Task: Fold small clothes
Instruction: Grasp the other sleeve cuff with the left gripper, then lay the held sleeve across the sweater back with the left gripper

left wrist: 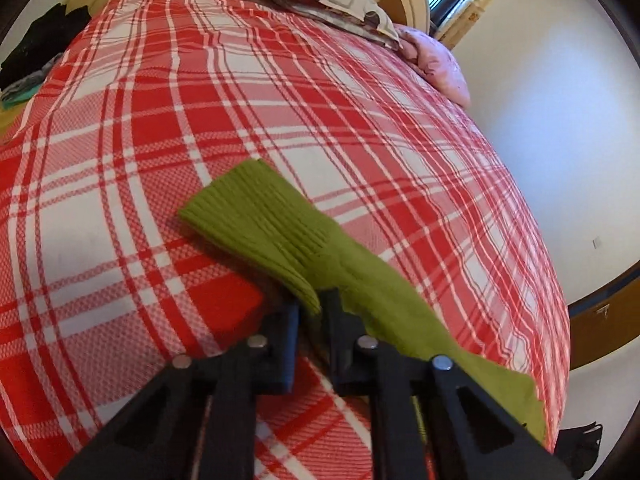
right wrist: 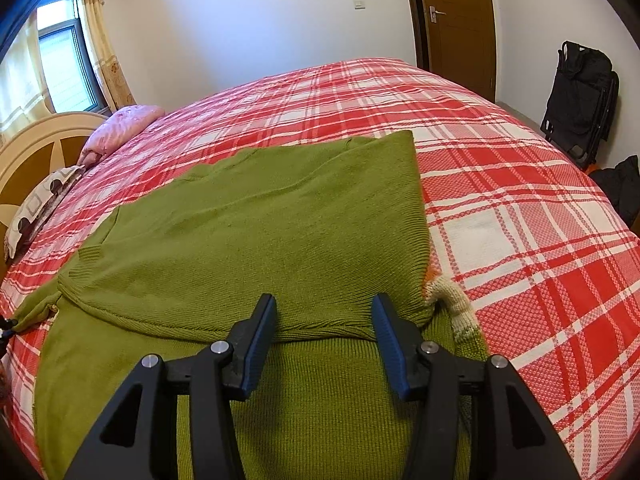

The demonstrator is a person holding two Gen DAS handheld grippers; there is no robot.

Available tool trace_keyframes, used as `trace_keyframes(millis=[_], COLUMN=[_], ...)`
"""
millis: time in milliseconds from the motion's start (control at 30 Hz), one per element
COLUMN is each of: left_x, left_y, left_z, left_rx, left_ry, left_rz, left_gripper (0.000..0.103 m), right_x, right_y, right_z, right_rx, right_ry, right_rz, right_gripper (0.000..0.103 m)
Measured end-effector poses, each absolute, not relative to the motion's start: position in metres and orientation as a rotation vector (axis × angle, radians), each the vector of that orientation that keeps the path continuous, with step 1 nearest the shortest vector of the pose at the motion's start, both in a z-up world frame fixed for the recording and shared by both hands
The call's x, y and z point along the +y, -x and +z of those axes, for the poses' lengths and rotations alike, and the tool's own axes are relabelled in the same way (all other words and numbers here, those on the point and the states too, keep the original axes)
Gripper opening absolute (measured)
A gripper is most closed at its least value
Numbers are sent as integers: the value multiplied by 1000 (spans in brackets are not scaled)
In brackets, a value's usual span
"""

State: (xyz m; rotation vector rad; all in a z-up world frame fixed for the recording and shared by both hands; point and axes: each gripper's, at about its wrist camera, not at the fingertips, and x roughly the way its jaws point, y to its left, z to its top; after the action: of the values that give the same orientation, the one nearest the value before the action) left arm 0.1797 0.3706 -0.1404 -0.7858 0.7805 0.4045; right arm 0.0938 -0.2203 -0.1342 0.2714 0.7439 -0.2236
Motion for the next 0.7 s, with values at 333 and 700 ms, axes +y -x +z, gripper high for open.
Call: trace_keyframes(millis=[333,700], left_x=[323,120], left_y=[-176,-176], left_z=[-76,15], left_rx=[670,512], left_ry=[547,203], left_rz=[365,-22], left_gripper=[6,6], right_x=[-221,-226], right_y=[-92,-88], right_z=[-134,-135], right_rx=[734,715], right_ry=[-287,-329], right_rz=[-215,-192], right_gripper=[52,52])
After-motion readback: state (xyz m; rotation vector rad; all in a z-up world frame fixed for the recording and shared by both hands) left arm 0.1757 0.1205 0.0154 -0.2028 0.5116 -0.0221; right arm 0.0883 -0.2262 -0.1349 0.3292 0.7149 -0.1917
